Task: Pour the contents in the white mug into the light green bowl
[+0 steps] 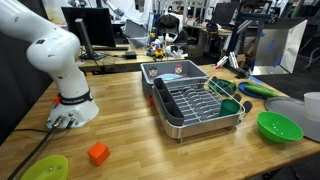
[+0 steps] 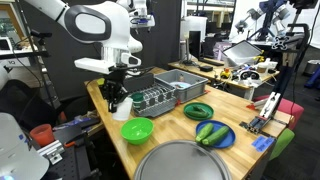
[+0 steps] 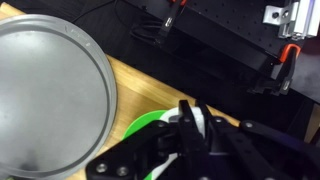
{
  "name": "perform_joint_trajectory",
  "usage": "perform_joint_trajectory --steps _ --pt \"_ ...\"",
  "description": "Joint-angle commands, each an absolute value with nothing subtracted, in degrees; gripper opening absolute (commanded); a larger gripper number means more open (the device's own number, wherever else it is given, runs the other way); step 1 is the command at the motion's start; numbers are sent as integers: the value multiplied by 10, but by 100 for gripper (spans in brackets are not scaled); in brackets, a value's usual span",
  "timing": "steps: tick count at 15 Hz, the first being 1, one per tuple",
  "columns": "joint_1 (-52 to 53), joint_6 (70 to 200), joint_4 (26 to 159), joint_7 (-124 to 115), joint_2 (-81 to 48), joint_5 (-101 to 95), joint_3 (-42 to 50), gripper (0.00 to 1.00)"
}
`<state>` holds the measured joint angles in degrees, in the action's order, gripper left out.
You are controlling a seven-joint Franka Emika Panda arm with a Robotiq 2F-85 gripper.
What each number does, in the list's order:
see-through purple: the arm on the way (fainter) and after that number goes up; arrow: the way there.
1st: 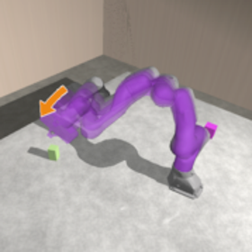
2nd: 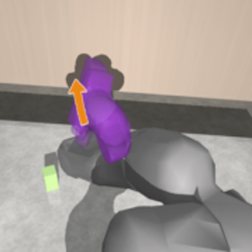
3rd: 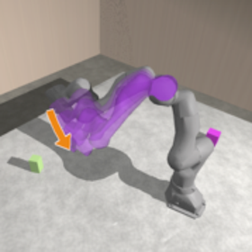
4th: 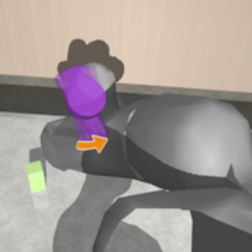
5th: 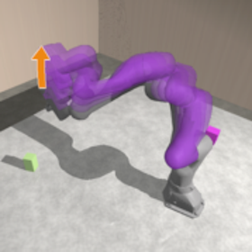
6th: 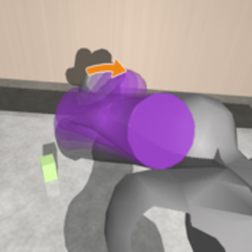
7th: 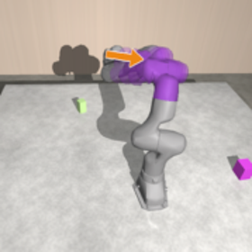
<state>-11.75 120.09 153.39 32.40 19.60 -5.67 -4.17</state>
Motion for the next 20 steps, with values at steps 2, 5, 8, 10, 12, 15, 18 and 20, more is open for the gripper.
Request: perform_joint_trajectory --steps 2,5,8,10,12,15,18,20 --pt "-86 1207 1473 277 112 -110 19 2" --pt "-82 1198 1444 268 61 -143 34 2" --pt "-73 1187 1430 278 25 -159 36 2" --pt "-65 1180 1423 277 8 -170 32 2" --pt "-56 1161 1417 277 -1 -193 29 2" --pt "-44 1124 1404 279 -10 -228 25 2" --pt "-32 1099 1391 279 -25 -253 20 2" --pt "-22 1088 1378 277 -43 -262 15 2"
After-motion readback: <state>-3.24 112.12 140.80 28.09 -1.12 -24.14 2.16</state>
